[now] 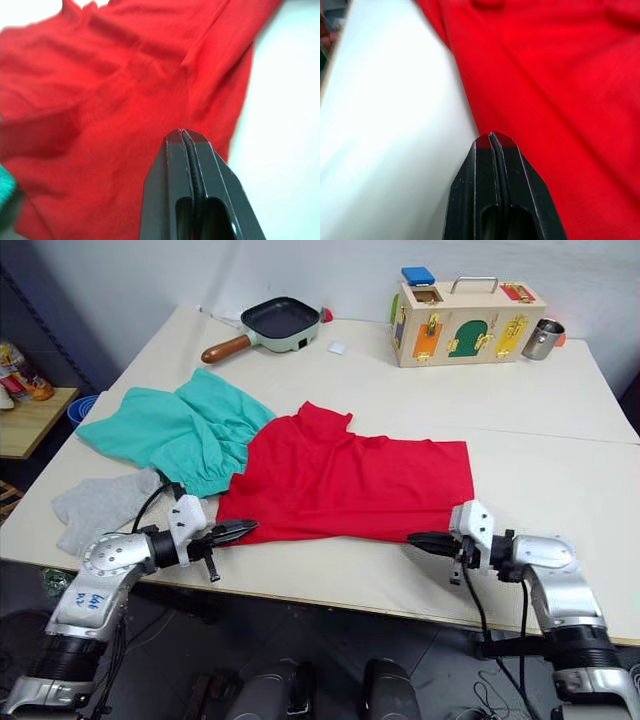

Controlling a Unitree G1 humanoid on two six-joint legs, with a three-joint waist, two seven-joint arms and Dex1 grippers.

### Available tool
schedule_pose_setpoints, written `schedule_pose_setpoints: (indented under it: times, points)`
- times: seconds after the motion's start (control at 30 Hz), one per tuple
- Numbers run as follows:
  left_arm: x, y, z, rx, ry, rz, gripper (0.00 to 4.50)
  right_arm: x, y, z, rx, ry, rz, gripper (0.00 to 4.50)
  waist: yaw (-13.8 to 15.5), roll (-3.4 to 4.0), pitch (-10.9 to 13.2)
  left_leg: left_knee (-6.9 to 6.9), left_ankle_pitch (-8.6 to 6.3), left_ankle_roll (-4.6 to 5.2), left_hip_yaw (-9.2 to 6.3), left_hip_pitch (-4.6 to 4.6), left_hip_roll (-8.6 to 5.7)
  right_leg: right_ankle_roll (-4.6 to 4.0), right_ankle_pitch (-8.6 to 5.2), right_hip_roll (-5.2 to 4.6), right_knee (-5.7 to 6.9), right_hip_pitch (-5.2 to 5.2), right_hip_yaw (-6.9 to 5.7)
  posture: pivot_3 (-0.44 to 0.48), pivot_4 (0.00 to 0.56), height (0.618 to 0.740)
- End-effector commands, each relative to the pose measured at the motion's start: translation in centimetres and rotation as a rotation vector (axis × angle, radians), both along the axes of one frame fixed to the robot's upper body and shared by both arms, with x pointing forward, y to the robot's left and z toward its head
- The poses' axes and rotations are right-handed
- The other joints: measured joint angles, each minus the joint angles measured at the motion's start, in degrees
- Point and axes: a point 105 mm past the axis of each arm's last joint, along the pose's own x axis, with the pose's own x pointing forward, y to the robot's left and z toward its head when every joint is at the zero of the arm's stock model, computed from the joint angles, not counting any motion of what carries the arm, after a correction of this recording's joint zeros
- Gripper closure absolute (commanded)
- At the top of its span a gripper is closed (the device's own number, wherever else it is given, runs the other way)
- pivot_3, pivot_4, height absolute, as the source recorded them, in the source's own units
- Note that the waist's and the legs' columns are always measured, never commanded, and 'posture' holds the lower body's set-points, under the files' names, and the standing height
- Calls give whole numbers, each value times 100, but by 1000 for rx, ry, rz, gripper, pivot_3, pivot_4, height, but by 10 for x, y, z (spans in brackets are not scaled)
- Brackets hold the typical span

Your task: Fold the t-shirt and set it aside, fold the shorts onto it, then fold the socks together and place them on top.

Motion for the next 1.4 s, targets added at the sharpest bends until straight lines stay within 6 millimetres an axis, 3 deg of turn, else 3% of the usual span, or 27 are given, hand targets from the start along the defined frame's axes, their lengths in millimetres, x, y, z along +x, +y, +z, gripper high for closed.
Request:
schedule_pose_setpoints:
  times: [0.03, 0.17, 0.37, 0.43, 0.53, 0.63, 0.7, 0.87, 1.1, 1.13, 1.23, 1.37, 1.4]
  points:
    - [-1, 13, -9, 50, 15, 42, 4467, 9, -27, -1, -40, -37, -89, 4500, -5, 0, 0, 0, 9, 15, 1, 0, 0, 0, 0, 1, 2, 0, 0, 0, 150, 740]
    - [0, 32, -13, 52, 36, 114, 4467, 10, -58, 3, -44, -34, -166, 4500, -12, -1, -1, 0, 10, 18, 1, 16, 2, 0, 0, 0, -5, 14, 1, 0, 150, 740]
    - [-6, 38, 1, 19, -10, 91, 4467, 0, -77, 26, 35, -32, -156, 4500, -11, 1, 0, -1, -4, -6, 0, 15, 2, 0, 0, -5, -16, 12, 3, 0, 150, 740]
    - [-14, 38, 11, -4, -29, 51, 4500, -11, -71, 33, 15, -7, -78, 4114, -17, 9, 5, -1, -4, -7, 0, 13, 2, -1, 0, -5, -15, 8, 3, 0, 150, 740]
    - [-28, 40, 16, 129, -62, -38, 3923, -19, -59, 31, -122, -68, 18, 3292, -27, 8, 6, -8, -4, -7, 1, 6, 5, -3, -2, -4, -14, -7, 4, 0, 150, 740]
    - [-30, 42, 18, 188, -95, -49, 3027, -20, -53, 27, -194, -105, 44, 2231, -10, 10, 6, -16, -9, -17, 5, 7, 5, -5, -3, -5, -16, -10, 3, 0, 150, 740]
    - [-28, 44, 12, 258, -101, -51, 2463, -13, -48, 23, -235, -141, 33, 1973, -5, 10, 6, -17, -9, -18, 8, 8, 4, -5, -3, -8, -16, -10, 6, 0, 150, 740]
    - [-19, 44, -1, 355, -89, -44, 2463, -2, -44, 12, -332, -155, 24, 1973, 2, 13, 8, -22, -9, -17, 14, -5, 1, -5, -3, -7, -12, -29, 8, 0, 150, 740]
    - [-4, 53, -11, 439, -25, 3, 2463, 17, -55, 3, -448, -102, -60, 1973, -12, 11, 4, -20, -2, -18, 15, 24, 1, -5, -2, -8, -4, -3, 10, 0, 150, 740]
    - [-1, 55, -12, 448, -16, 9, 2640, 19, -58, -1, -463, -64, -72, 1973, -12, 9, 2, -20, -1, -19, 15, 31, 1, -5, -3, -8, -5, 5, 10, 0, 150, 740]
    - [5, 55, -12, 453, -8, 7, 3287, 20, -64, -10, -493, 18, -88, 2544, -11, -7, -14, -20, 0, -20, 13, 44, 1, -5, -2, -11, -4, 15, 12, 0, 150, 740]
    - [8, 53, -13, 436, 6, -11, 4453, 23, -64, -10, -457, 65, -93, 3828, -10, -22, -24, -20, 0, -21, 10, 47, 2, -6, -2, -13, -6, 20, 12, 0, 150, 740]
    - [9, 52, -13, 432, 5, -15, 4500, 22, -65, -9, -450, 76, -88, 4183, -10, -22, -24, -20, 0, -21, 10, 47, 2, -6, -2, -14, -7, 20, 12, 0, 150, 740]
